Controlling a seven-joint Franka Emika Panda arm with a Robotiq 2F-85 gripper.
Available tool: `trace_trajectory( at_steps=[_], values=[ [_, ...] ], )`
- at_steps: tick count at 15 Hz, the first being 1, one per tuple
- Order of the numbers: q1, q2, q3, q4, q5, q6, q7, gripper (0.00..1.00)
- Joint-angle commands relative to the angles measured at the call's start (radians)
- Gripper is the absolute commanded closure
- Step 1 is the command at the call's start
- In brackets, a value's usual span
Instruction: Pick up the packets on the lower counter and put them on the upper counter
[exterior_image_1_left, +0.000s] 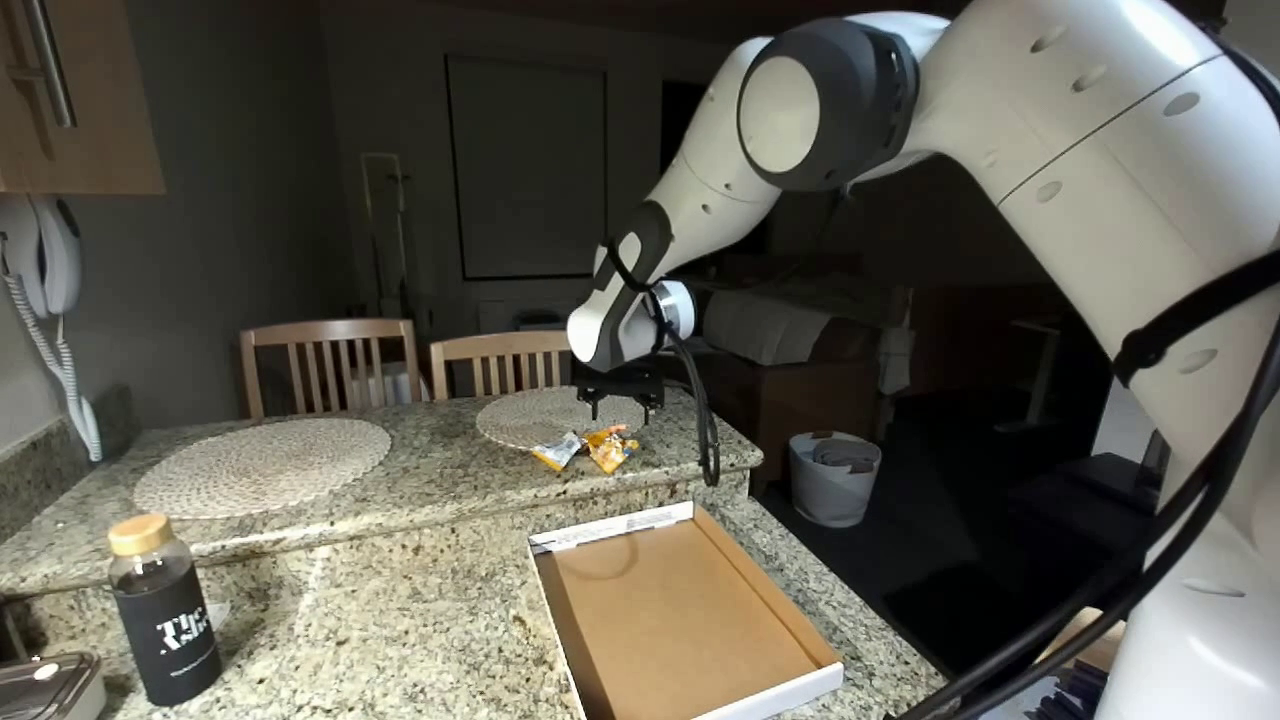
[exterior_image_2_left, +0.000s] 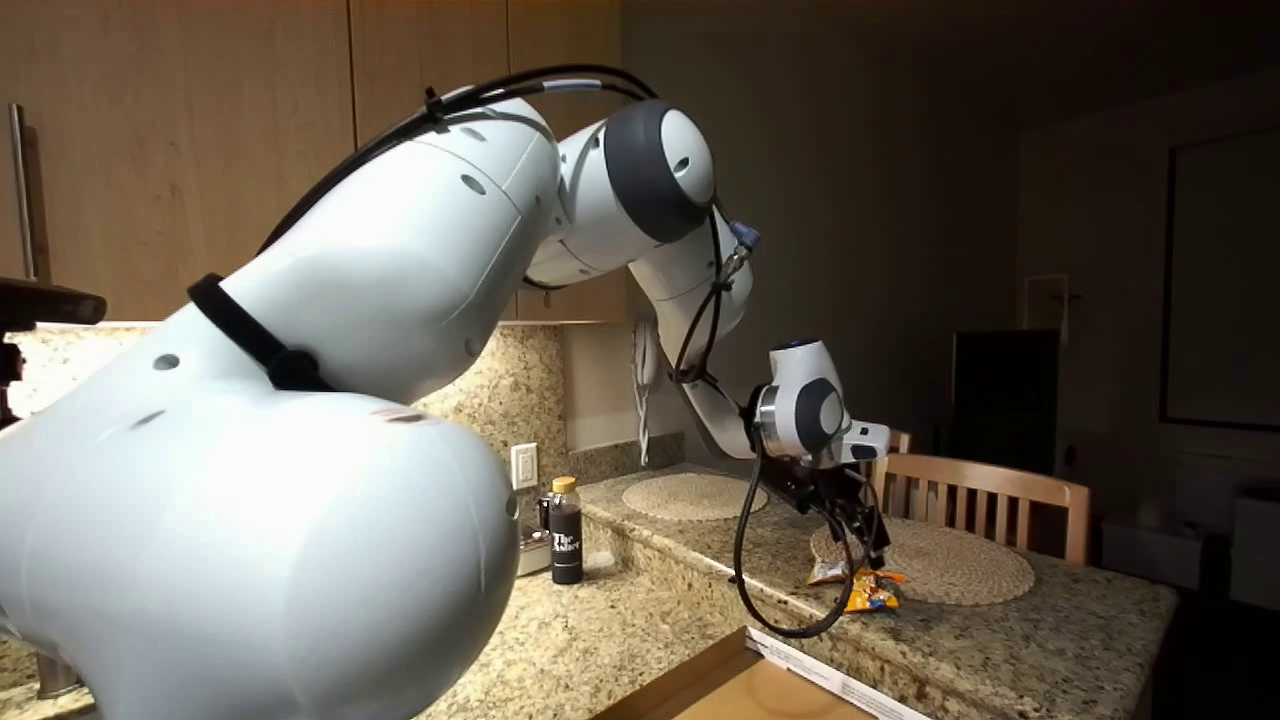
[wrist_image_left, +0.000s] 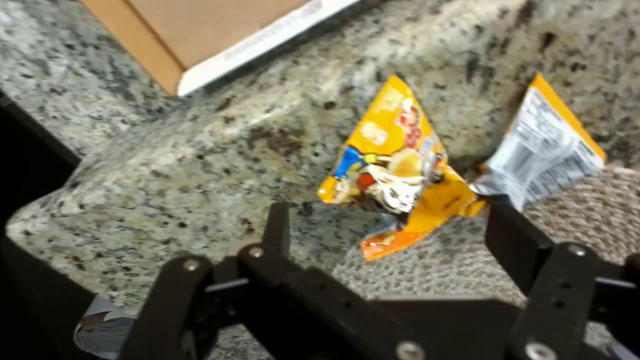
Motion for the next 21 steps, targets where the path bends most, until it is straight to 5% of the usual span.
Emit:
trace_trajectory(
  at_steps=[1,8,12,14,17,21],
  values=[
    [0.013,-0.182,-0.024,-0.243,-0.131,-0.062,-0.081,0.00],
    [0.103,-0.306,-0.093,-0.552,-0.544,-0.063,-0.031,0.00],
    [0.085,-0.395,-0.112,-0.692,-0.837,0.039,-0.055,0.00],
    [0.022,-0.441,-0.097,-0.737,-0.953,0.114,-0.076,0.00],
    [-0.081,-0.503,-0.110,-0.822,-0.893,0.315,-0.298,0.00],
    [-0.410,-0.501,0.185,-0.914,-0.733,0.381,-0.572,0.00]
  ],
)
